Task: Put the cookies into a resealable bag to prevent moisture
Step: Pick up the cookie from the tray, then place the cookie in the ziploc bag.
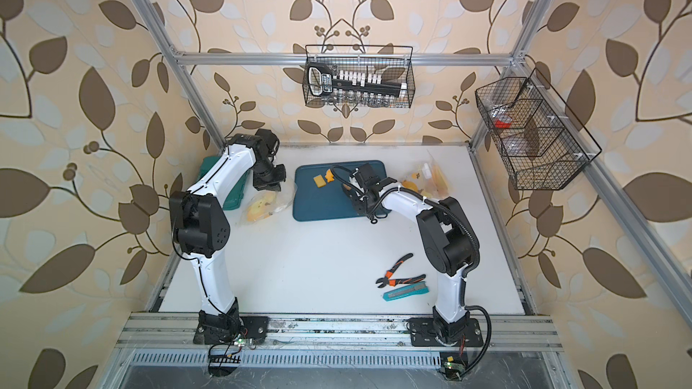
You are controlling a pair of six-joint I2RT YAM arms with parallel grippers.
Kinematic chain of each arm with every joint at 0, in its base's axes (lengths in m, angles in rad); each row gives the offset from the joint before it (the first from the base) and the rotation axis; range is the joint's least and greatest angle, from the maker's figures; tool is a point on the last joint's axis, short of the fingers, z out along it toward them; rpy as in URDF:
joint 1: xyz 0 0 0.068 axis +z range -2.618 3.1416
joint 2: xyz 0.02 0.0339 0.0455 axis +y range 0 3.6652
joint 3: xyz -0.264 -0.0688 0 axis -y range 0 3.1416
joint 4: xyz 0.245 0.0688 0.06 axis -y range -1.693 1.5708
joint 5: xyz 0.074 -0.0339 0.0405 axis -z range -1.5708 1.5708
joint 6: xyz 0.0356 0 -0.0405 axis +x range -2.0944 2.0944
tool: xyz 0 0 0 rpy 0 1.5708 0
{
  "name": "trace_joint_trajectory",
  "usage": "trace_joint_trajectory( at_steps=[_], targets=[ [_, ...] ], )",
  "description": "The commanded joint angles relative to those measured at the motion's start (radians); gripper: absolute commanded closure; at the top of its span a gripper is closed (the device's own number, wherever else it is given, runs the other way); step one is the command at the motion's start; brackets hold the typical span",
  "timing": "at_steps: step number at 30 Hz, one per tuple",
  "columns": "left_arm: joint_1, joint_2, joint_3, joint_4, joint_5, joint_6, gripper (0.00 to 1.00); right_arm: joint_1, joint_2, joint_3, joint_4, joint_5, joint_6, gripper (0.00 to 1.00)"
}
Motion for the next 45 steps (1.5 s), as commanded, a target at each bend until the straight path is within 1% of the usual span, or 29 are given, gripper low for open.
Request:
trace_joint_trajectory(
  at_steps=[1,5,9,15,21,26,32,40,43,45],
  targets=[
    [0.013,-0.019,-0.018,0.019,0.071,0.015,1.0,-0.001,-0.01,0.024,0.027,-0.021,-0.011,0.6],
    [0.012,-0.007,-0.027,0.035,0.105,0.015,1.0,-0.001,-0.047,0.004,0.039,-0.002,-0.006,0.63],
    [0.012,-0.001,-0.043,0.063,0.152,0.008,1.0,-0.001,-0.127,-0.041,0.056,0.0,-0.001,0.66],
    [0.006,0.023,-0.049,0.079,0.193,0.003,1.0,0.023,-0.242,-0.112,0.072,-0.062,-0.006,0.67],
    [-0.013,0.04,-0.051,0.083,0.184,0.0,1.0,0.099,-0.295,-0.107,0.074,-0.166,-0.049,0.67],
    [-0.031,0.042,-0.052,0.083,0.159,0.002,1.0,0.148,-0.28,-0.052,0.072,-0.21,-0.04,0.67],
    [-0.041,0.041,-0.054,0.088,0.161,0.003,1.0,0.183,-0.229,0.003,0.062,-0.258,-0.041,0.67],
    [-0.042,0.025,-0.059,0.098,0.169,0.014,1.0,0.183,-0.155,0.046,0.004,-0.308,-0.08,0.67],
    [-0.042,0.018,-0.064,0.103,0.18,0.019,1.0,0.183,-0.143,0.052,0.0,-0.322,-0.089,0.64],
    [-0.042,0.017,-0.064,0.105,0.184,0.021,1.0,0.183,-0.156,0.041,0.027,-0.328,-0.079,0.56]
  ],
)
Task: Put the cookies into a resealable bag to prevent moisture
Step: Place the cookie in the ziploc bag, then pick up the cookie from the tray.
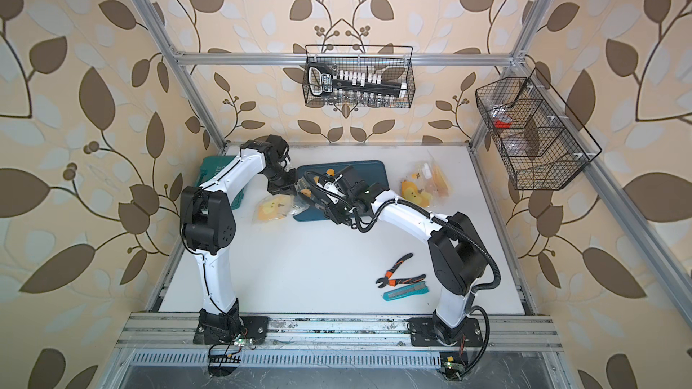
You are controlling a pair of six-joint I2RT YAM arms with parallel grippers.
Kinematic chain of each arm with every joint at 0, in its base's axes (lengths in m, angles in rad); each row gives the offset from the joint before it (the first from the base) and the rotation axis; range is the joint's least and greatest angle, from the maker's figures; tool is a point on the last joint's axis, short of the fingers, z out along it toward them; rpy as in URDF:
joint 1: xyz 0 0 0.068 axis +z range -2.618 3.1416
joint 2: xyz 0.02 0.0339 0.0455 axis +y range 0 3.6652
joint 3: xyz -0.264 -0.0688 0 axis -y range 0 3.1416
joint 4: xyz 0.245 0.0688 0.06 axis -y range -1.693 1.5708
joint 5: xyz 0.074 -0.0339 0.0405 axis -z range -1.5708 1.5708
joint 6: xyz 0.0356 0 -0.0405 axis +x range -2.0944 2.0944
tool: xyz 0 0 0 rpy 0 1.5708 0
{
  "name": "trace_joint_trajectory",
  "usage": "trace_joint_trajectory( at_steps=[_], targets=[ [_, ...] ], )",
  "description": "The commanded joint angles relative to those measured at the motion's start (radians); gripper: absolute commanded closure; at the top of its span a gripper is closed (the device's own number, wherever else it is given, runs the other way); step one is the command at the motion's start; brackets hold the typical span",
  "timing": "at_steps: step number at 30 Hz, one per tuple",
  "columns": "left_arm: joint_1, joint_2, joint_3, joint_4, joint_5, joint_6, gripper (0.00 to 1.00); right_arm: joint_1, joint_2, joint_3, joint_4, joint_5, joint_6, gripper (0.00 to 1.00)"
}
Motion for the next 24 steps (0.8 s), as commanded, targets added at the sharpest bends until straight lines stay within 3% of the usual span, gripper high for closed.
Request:
trace_joint_trajectory(
  at_steps=[1,8,13,20,24],
  targets=[
    [-0.002,-0.029,-0.005,0.003,0.021,0.019,1.0,0.003,-0.022,0.028,0.035,-0.043,-0.006,0.52],
    [-0.002,-0.031,-0.008,0.002,0.016,0.02,1.0,-0.013,-0.121,-0.066,0.142,0.015,0.06,0.49],
    [0.0,-0.044,-0.008,-0.007,-0.049,0.009,1.0,-0.108,-0.183,-0.172,0.195,0.144,0.163,0.51],
    [0.017,-0.081,-0.024,0.007,-0.102,-0.003,1.0,-0.152,0.023,-0.024,0.01,0.246,0.109,0.48],
    [0.018,-0.084,-0.029,0.008,-0.102,-0.003,1.0,-0.152,0.119,0.052,0.004,0.248,0.108,0.47]
  ],
)
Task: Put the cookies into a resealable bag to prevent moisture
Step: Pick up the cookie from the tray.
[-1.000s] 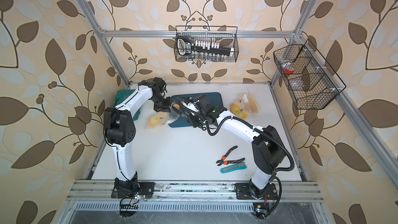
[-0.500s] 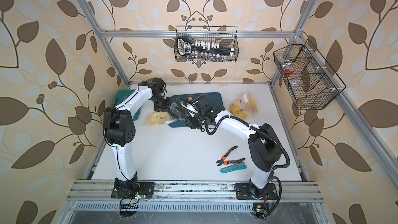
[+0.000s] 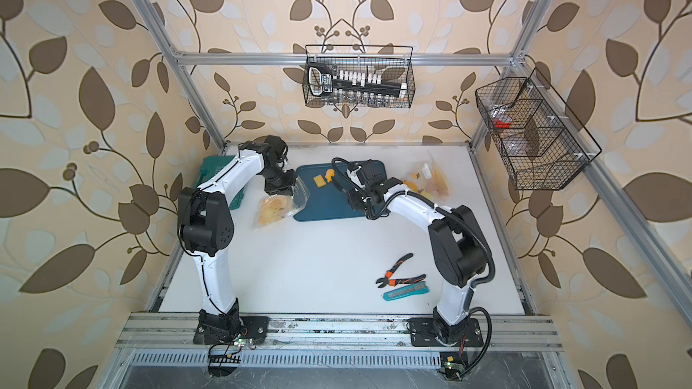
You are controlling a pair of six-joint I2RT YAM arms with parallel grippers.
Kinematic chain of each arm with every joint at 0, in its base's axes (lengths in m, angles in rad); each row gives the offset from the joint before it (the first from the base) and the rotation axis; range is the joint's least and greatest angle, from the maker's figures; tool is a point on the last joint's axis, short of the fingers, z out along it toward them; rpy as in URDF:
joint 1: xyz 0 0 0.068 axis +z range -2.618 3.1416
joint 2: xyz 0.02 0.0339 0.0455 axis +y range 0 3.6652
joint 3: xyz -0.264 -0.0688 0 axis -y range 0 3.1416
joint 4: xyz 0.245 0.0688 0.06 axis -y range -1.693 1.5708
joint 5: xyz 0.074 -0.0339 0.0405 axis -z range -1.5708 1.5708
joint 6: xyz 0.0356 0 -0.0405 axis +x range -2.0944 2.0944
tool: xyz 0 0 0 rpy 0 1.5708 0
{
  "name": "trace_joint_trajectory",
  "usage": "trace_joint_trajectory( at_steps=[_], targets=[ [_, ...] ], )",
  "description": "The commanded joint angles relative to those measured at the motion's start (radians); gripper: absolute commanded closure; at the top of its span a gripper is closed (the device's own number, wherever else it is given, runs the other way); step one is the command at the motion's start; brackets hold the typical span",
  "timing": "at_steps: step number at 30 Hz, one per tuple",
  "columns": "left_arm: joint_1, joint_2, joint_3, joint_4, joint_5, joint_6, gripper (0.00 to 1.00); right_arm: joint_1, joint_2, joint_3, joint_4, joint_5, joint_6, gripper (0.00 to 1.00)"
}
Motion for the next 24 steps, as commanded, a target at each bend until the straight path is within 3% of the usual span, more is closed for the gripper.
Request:
trace_joint_trajectory(
  at_steps=[1,21,24],
  targets=[
    [0.011,-0.059,-0.007,-0.002,-0.021,0.0,1.0,0.007,0.056,0.086,-0.035,0.019,-0.012,0.47],
    [0.014,-0.065,-0.009,-0.002,-0.005,0.004,1.0,0.006,0.353,0.426,-0.128,-0.005,-0.017,0.45],
    [0.014,-0.069,-0.012,-0.002,-0.006,0.004,1.0,0.006,0.361,0.437,-0.147,0.02,-0.018,0.5]
  ],
)
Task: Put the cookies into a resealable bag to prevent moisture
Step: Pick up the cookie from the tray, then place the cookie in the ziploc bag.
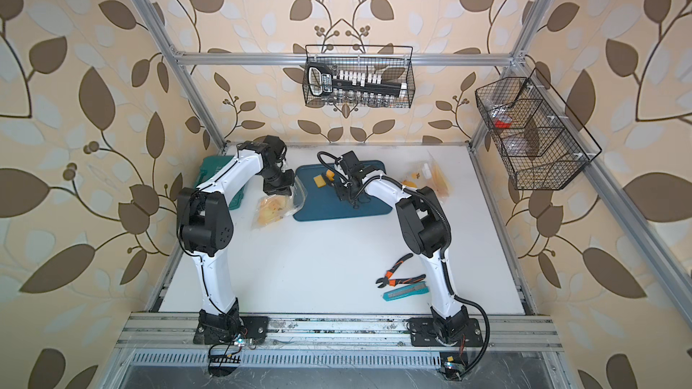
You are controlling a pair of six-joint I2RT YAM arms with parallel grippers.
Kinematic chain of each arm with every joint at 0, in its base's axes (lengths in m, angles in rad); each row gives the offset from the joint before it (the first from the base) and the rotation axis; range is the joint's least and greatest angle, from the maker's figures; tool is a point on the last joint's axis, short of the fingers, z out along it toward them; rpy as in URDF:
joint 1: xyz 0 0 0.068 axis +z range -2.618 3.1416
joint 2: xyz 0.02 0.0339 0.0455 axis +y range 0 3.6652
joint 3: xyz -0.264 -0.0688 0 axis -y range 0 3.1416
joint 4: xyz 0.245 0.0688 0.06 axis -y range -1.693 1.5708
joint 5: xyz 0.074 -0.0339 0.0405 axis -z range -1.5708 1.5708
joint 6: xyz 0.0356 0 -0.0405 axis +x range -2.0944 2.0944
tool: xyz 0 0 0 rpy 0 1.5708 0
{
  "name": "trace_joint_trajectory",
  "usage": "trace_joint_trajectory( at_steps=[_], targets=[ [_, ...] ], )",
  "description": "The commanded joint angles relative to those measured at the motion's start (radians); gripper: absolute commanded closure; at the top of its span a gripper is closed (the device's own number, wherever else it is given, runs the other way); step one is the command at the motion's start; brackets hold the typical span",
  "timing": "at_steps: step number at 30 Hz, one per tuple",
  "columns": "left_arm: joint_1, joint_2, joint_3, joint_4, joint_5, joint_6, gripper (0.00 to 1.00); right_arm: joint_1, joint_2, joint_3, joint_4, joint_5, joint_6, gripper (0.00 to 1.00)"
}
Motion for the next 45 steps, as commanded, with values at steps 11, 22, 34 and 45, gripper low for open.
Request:
trace_joint_trajectory(
  at_steps=[11,22,34,45],
  targets=[
    [0.015,-0.06,-0.007,-0.003,0.028,0.008,1.0,0.004,-0.176,-0.169,0.058,0.061,-0.001,0.68],
    [0.015,-0.038,-0.004,-0.004,0.069,0.011,1.0,0.06,-0.457,-0.425,0.221,-0.06,-0.009,0.73],
    [0.015,-0.031,-0.003,-0.006,0.076,0.013,1.0,0.146,-0.442,-0.392,0.209,-0.335,-0.085,0.75],
    [0.014,-0.039,-0.004,-0.008,0.061,0.011,1.0,0.111,-0.489,-0.449,0.293,-0.232,0.002,0.54]
  ],
)
